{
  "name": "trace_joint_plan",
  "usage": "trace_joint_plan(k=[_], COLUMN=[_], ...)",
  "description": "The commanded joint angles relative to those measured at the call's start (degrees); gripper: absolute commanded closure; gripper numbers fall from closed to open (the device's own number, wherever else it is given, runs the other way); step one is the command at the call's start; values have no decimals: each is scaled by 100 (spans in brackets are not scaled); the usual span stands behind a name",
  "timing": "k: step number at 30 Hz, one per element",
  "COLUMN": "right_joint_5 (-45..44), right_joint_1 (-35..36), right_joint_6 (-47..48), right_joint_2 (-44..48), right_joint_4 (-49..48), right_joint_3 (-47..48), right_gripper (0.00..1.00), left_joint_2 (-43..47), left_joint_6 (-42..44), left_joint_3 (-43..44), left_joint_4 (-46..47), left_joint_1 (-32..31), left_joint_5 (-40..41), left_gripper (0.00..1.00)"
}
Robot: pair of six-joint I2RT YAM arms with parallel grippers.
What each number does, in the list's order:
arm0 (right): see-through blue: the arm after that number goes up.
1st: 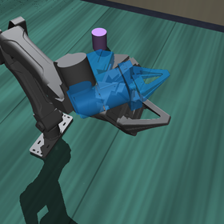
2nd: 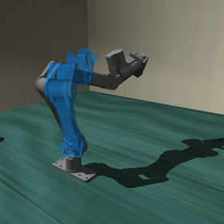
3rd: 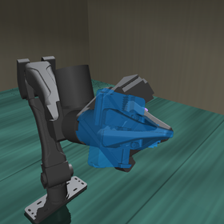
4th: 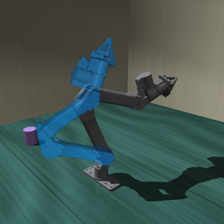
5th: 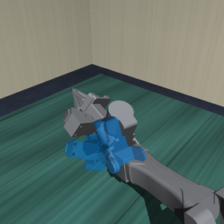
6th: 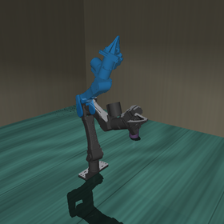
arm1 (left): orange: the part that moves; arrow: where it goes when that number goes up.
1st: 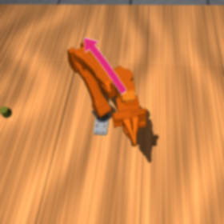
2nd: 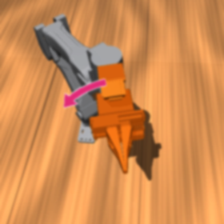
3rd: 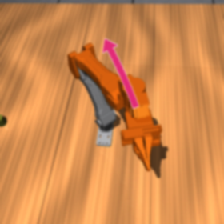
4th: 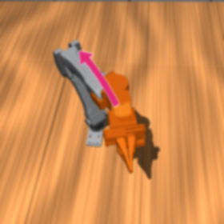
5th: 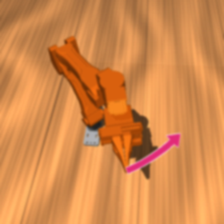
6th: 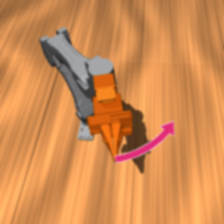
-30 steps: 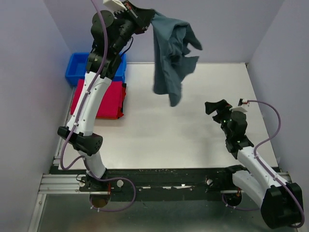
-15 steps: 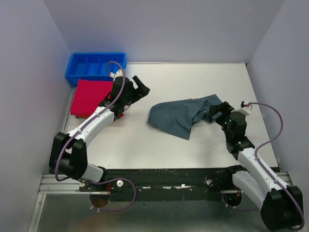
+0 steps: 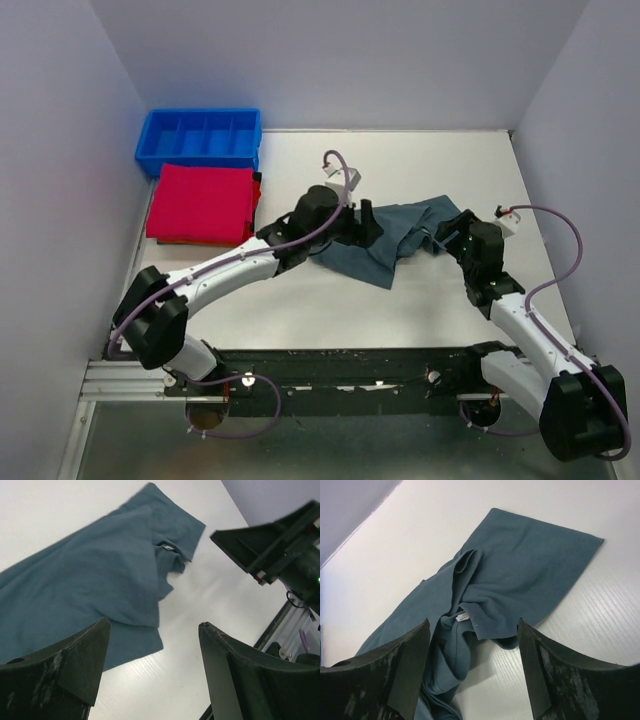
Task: Fold and stack the t-shirts
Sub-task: Move the tshirt to the center of the board, then flatten out the tshirt
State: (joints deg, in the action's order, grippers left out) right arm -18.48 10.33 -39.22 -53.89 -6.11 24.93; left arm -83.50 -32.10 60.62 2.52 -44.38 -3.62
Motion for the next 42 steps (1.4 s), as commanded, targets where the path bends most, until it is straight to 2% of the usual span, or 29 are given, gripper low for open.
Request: trace_joint_plan(k=[1, 2, 5, 11, 18, 26, 28, 32, 35, 37, 42], right_joint_5=[-481, -516, -578, -595, -587, -604, -604, -613, -622, -639, -674], right_joint_1=[4, 4, 4, 4, 4, 4, 4, 4, 4, 4, 4], right_joint_6=[-200, -243, -358, -376, -376, -376, -376, -384, -376, -393, -533], right_joint_2=[141, 185, 291, 397, 405, 458, 476, 493, 502, 511, 388], right_joint_4=[189, 189, 180, 180, 180, 180, 180, 180, 180, 180, 198], right_joint_3=[4, -14, -76, -120, -111, -120, -128, -137, -146, -155, -164], right_gripper=[22, 23, 22, 23, 22, 22, 22, 22, 22, 22, 22], left_joint_2=[-543, -631, -1017, -1861, -2512, -3074, -3242, -3444, -3506, -3384, -2620], left_joint_6=[379, 432, 494, 327, 28, -226, -288, -367, -429, -455, -52], left_joint_3=[283, 327, 538, 1127, 1645, 1786, 1883, 1945, 1971, 1954, 2190], left_joint_4=[-59, -111, -400, -929, -1614, -1623, -1737, -1747, -1834, -1905, -2545], left_joint_1=[-824, -1027, -1537, -1969, -2040, -2048, -2048, -2040, -1970, -1847, -1513], left_joint_5=[317, 788, 1432, 2118, 2550, 2137, 2120, 2119, 2163, 2111, 2673], left_gripper=[15, 14, 14, 15, 17, 20, 25, 45, 75, 98, 100])
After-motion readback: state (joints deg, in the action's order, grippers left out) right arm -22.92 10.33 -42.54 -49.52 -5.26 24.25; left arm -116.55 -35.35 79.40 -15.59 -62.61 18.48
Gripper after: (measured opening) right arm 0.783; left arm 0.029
